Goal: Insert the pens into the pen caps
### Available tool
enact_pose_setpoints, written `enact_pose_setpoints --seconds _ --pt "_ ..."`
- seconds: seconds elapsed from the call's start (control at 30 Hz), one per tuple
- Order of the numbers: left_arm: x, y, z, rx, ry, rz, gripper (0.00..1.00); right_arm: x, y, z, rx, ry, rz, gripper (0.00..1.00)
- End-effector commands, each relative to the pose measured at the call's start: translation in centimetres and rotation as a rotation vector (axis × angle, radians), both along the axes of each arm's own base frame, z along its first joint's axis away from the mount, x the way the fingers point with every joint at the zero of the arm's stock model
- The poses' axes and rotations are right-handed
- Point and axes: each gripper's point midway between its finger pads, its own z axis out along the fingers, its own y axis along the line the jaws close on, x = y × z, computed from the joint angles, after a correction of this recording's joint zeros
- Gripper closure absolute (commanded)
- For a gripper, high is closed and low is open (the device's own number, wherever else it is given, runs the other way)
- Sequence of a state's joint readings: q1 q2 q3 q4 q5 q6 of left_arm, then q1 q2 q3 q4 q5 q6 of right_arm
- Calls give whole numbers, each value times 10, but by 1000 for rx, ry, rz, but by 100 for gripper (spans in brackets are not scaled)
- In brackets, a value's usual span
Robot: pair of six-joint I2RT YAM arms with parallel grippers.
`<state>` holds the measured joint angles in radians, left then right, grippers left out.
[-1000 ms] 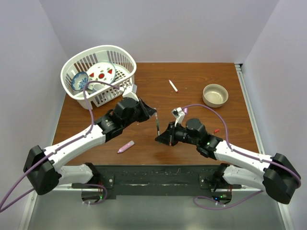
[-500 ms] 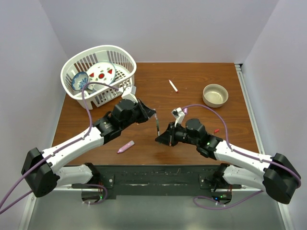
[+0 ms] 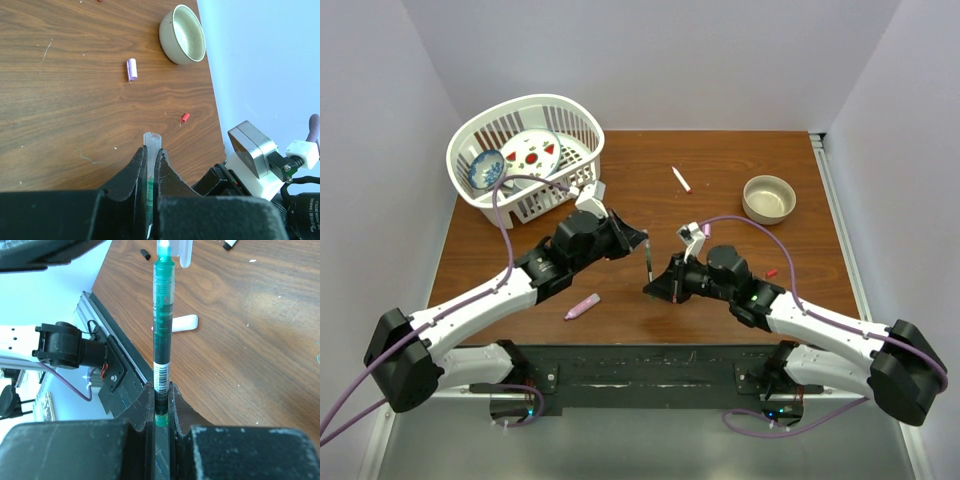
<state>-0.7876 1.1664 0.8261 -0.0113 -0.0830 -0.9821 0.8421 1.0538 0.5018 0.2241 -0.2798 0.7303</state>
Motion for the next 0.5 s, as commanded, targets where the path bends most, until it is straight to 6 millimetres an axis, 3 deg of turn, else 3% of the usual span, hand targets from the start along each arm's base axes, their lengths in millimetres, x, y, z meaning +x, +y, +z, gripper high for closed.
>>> enact_pose_setpoints --seconds 0.0,0.23,0.37,0.43,0.47 --pt "-5 -1 9 -40 -36 -28 100 11 7 31 43 -55 -16 100" --pt "-21 -5 -6 -34 -24 -112 100 27 -2 39 -4 -114 -97 100" --pt "-29 -6 -5 -50 -38 -153 100 32 2 51 21 -194 -84 100" --pt "-32 -10 -1 -68 -56 -179 100 34 3 48 -21 -200 -63 100" --pt "-32 -11 5 -77 -70 -189 85 35 7 55 -16 -212 -51 100"
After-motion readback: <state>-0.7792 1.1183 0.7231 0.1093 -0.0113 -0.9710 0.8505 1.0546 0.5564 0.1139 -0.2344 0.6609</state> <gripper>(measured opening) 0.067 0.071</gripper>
